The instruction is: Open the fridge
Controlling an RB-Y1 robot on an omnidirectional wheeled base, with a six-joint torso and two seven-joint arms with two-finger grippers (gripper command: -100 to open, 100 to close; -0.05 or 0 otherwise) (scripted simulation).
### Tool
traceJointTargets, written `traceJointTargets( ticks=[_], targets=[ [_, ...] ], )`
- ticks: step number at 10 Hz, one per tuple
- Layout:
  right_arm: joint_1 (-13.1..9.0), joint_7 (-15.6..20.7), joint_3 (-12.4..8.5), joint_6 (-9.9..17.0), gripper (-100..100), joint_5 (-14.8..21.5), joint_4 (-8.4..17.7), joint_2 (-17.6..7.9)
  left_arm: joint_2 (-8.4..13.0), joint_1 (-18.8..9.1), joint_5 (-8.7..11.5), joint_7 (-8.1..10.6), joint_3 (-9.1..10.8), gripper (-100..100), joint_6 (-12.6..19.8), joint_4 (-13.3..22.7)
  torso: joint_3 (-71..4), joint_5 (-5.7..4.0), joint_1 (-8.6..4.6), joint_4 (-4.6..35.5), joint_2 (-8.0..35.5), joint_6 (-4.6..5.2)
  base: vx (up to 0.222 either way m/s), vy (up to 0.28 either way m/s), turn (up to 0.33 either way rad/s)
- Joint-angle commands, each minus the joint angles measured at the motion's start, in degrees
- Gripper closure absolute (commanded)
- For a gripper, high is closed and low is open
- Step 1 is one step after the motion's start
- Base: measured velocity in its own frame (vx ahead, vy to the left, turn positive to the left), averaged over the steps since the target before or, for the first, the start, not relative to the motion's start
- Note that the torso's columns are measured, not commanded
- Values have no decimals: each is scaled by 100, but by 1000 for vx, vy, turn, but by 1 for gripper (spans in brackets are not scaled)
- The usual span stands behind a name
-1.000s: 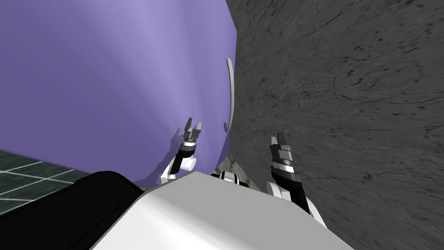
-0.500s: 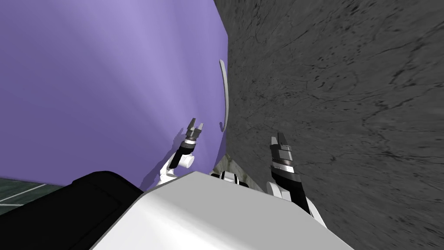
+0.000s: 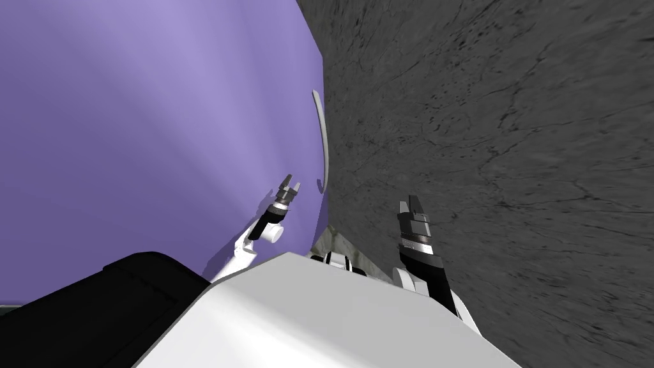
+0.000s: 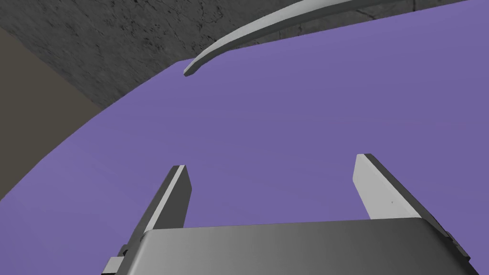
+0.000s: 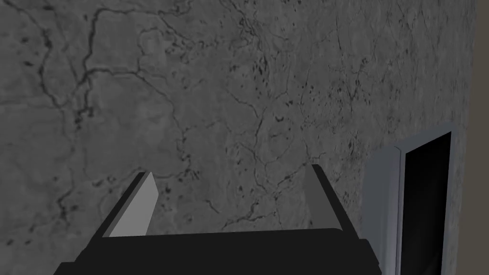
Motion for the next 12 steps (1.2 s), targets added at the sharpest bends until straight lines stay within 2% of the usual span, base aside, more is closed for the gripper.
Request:
traceJointTargets(
  ticks=[1, 2, 3, 4, 5, 6, 8, 9, 10, 11, 12],
  targets=[
    [-1, 0, 0, 0, 0, 0, 0, 0, 456, -151, 354, -98, 4, -100, 186, 305, -1, 0, 0, -1, -1, 5, -49, -11, -304],
    [-1, 0, 1, 0, 0, 0, 0, 0, 576, -151, 354, -98, 4, -100, 186, 305, 1, 1, -1, 0, 2, 7, -36, -4, -111],
    [0, 0, 0, 0, 0, 0, 0, 0, 755, -233, 524, -140, 11, -100, 284, 457, 0, 0, 3, 0, 0, -1, -30, -12, -171],
    [0, 0, 0, 0, 0, 0, 0, 0, 838, -233, 524, -140, 11, -100, 284, 457, -2, 0, 0, -1, -2, 5, -24, -8, -91],
    [0, 0, 0, 0, 0, 0, 0, 0, 1061, -318, 697, -184, 18, -100, 385, 619, -2, 0, 1, -1, -3, 1, -28, -13, -203],
    [0, 0, 0, 0, 0, 0, 0, 0, 1104, -318, 697, -184, 18, -100, 385, 619, -2, 0, -2, -1, -2, 7, -26, -9, -95],
    [0, 0, 0, 0, 0, 0, 0, 0, 1501, -494, 1045, -273, 32, -100, 594, 957, 1, 0, 0, 0, 3, 5, -41, -13, -241],
    [-1, 0, 0, 0, 0, 0, 0, 0, 1643, -494, 1045, -273, 32, -100, 594, 968, 3, 0, -2, 1, 6, 8, -40, -8, -134],
    [0, 0, 0, 0, 0, 0, 0, 0, 1812, -585, 1220, -319, 39, -100, 702, 1156, 1, 0, 2, 1, 2, -1, -30, -12, -187],
    [0, 0, 0, 0, 0, 0, 0, 0, 1916, -585, 1220, -319, 39, -100, 702, 1156, -2, 1, 1, -1, -3, 5, -25, -11, -91],
    [1, 0, -1, 0, 0, 0, 0, 0, 2126, -678, 1395, -365, 45, -100, 812, 1354, -2, 1, 1, -1, -4, 0, -32, -18, -188]
  ],
)
